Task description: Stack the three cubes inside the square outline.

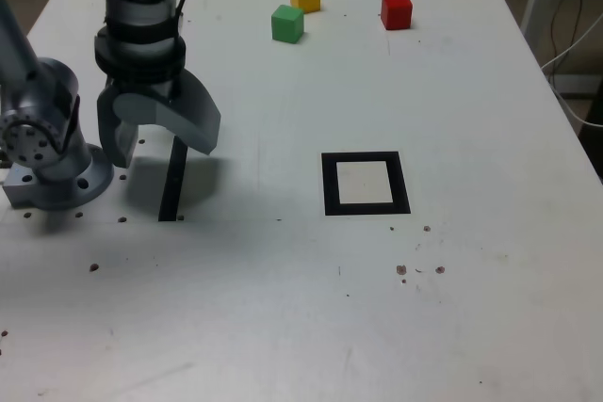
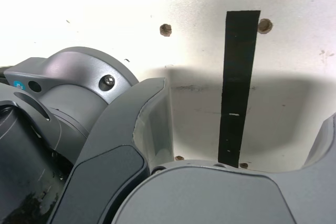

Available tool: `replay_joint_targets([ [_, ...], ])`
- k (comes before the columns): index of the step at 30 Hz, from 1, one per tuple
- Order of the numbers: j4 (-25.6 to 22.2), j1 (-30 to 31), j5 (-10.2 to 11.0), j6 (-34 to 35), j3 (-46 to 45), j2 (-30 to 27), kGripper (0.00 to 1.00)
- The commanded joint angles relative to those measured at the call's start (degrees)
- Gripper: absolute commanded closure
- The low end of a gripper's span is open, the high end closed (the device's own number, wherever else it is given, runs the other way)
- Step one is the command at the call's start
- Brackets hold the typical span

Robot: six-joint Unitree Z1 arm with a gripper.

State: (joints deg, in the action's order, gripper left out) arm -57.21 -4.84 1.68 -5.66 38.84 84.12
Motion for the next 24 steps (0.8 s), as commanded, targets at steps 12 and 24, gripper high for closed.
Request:
replay_joint_targets([
  [12, 0.3, 0.1, 0.0, 1.0, 0.1, 0.3, 0.01],
  [24, 0.5, 0.6, 0.9, 2.1, 3.4, 4.1, 0.01],
])
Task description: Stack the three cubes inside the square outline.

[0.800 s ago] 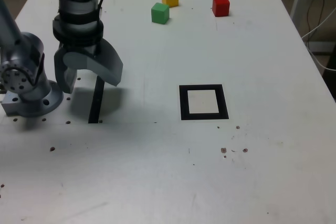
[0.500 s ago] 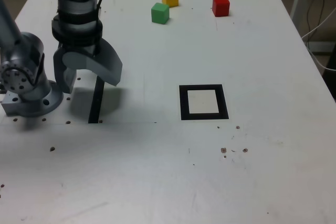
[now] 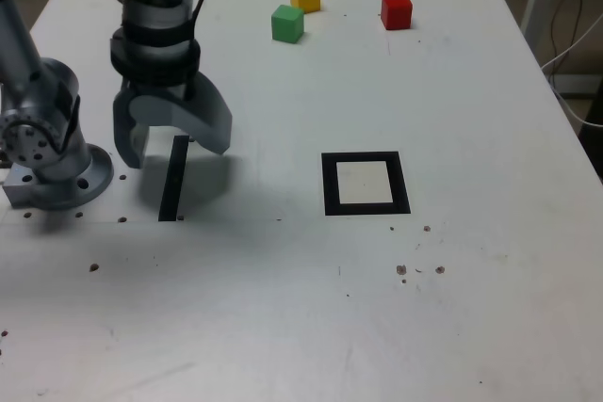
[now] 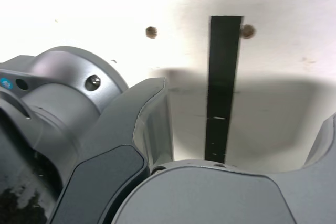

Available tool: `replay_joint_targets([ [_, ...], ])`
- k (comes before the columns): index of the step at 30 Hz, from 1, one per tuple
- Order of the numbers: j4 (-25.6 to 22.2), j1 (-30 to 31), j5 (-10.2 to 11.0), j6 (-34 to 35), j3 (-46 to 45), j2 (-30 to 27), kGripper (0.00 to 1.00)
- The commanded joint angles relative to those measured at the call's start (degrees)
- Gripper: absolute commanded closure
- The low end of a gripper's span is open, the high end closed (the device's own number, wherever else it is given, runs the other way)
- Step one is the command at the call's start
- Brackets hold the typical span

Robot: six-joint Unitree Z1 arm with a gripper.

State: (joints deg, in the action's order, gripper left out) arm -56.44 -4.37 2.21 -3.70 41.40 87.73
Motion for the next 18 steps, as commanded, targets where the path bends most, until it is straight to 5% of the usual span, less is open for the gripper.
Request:
replay_joint_targets([
  [1, -0.4, 0.2, 0.5, 0.1, 1.3, 0.8, 0.01],
  [18, -11.3, -2.7, 5.2, -2.1, 19.3, 8.1, 0.01],
])
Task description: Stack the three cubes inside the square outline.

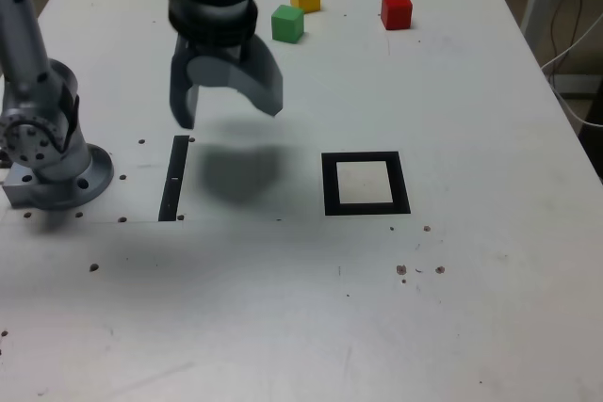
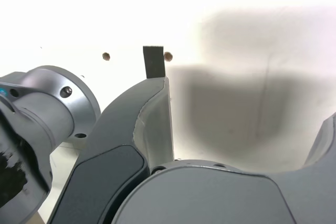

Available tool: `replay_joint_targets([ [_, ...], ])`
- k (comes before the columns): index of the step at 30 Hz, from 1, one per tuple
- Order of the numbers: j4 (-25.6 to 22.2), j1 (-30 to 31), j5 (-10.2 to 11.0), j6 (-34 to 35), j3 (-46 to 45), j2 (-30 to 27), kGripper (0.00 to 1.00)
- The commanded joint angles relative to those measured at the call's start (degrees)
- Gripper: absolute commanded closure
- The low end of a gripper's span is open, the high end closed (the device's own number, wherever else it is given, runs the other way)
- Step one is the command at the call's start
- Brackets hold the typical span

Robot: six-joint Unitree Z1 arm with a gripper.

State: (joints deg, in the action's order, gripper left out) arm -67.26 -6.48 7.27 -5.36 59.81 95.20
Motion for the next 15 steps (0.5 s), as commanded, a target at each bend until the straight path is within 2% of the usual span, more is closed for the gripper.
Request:
replay_joint_targets([
  [1, -0.7, -1.2, 0.2, -0.8, 1.7, 1.0, 0.01],
  [9, -1.0, -6.8, -0.4, -6.7, 10.0, 5.3, 0.01],
  [15, -3.4, -11.4, -0.9, -11.2, 18.0, 9.9, 0.01],
])
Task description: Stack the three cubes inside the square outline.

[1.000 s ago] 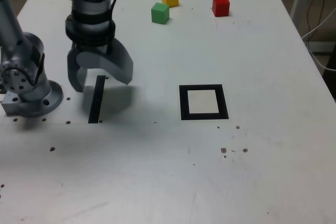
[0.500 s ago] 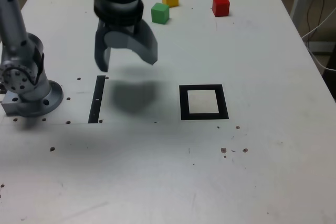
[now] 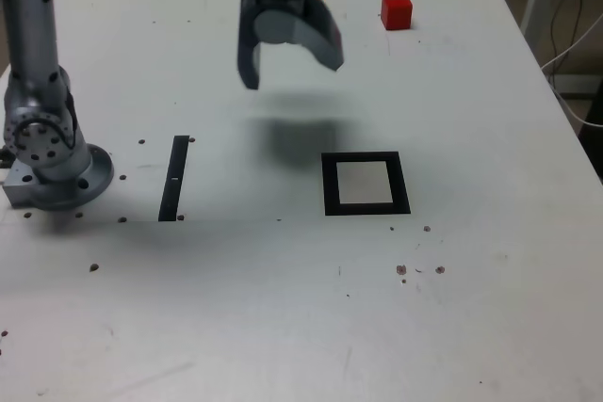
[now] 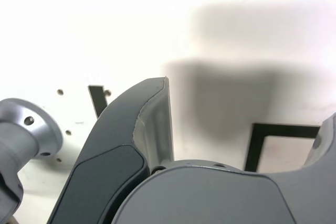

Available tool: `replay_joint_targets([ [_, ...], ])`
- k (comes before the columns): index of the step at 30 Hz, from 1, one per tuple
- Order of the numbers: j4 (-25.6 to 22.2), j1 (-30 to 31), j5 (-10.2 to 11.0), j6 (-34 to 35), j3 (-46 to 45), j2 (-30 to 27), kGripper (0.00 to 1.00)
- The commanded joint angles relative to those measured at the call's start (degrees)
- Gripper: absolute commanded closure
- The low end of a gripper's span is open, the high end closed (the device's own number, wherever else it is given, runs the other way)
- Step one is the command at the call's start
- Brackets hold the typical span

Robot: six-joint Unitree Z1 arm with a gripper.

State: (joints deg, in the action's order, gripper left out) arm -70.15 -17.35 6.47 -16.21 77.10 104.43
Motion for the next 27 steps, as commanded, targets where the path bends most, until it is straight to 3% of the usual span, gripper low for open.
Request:
replay_joint_targets([
  [1, -1.1, -1.3, -0.2, -1.0, 2.1, 1.4, 0.01],
  [27, -10.5, -16.0, -3.3, -9.7, 34.5, 21.3, 0.01],
])
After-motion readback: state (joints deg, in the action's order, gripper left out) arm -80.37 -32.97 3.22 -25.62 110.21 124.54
